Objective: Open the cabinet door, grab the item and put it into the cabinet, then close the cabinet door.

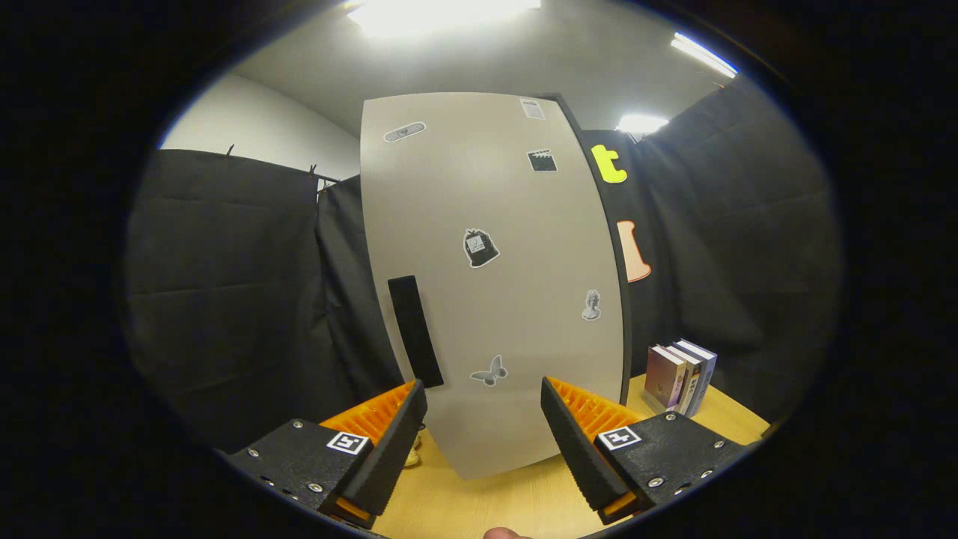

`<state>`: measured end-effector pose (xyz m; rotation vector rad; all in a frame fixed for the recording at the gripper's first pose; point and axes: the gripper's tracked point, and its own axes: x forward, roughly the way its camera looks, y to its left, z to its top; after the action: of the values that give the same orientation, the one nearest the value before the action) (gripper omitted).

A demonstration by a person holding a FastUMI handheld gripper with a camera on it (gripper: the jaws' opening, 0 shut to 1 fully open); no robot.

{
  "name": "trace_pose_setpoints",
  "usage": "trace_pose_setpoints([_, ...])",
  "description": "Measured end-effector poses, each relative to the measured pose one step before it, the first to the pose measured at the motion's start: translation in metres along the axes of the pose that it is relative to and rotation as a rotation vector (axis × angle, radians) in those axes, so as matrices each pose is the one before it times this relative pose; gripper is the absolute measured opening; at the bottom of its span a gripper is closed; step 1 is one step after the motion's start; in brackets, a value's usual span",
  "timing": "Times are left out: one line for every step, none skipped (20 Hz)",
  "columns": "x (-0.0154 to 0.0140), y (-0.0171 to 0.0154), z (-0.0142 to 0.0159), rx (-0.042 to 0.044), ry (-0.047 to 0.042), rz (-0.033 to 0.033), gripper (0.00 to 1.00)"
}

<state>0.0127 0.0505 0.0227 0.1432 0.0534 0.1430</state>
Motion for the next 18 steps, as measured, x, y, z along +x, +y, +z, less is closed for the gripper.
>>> trace_pose_setpoints([0.00121,-0.00102,0.00015,-0.00401,0.00301,0.00278,0.95])
trace_pose_setpoints([0.00248,-0.00081,-0.00115,0.00182,0.00046,0.00346,0.95])
trace_pose_setpoints([0.00161,0.00094,-0.00085,0.00157,0.00289,0.00757,0.95])
trace_pose_setpoints([0.00137,0.00202,-0.00238,-0.00833,0.00786,0.01161,0.95])
trace_pose_setpoints([0.00067,0.00057,-0.00262,-0.01268,0.01263,0.00871,0.95])
trace_pose_setpoints([0.00111,0.00046,-0.00183,-0.00738,0.00594,0.00903,0.95])
trace_pose_setpoints([0.00051,-0.00059,-0.00035,-0.00358,0.00341,0.00355,0.95])
trace_pose_setpoints([0.00067,0.00095,0.00063,0.00144,-0.00082,0.00670,0.95])
trace_pose_setpoints([0.00006,0.00024,0.00110,0.00309,-0.00448,0.00550,0.95])
trace_pose_setpoints([0.00114,0.00082,0.00207,0.00424,-0.00704,0.00577,0.96])
trace_pose_setpoints([0.00084,0.00093,0.00042,0.00023,-0.00034,0.00458,0.95])
trace_pose_setpoints([-0.00050,0.00055,-0.00039,-0.00223,0.00109,0.00324,0.95])
trace_pose_setpoints([-0.00041,0.00096,0.00079,-0.00163,-0.00152,0.00690,0.95])
trace_pose_setpoints([0.00064,0.00091,-0.00015,-0.00350,-0.00057,0.00252,0.95])
trace_pose_setpoints([-0.00023,-0.00041,-0.00064,-0.00511,0.00048,0.00080,0.95])
trace_pose_setpoints([0.00097,0.00099,-0.00144,-0.00589,0.00071,0.00329,0.95])
trace_pose_setpoints([0.00081,-0.00028,-0.00007,-0.00261,-0.00003,0.00233,0.95])
trace_pose_setpoints([0.00065,0.00020,-0.00089,0.00068,-0.00030,0.00279,0.95])
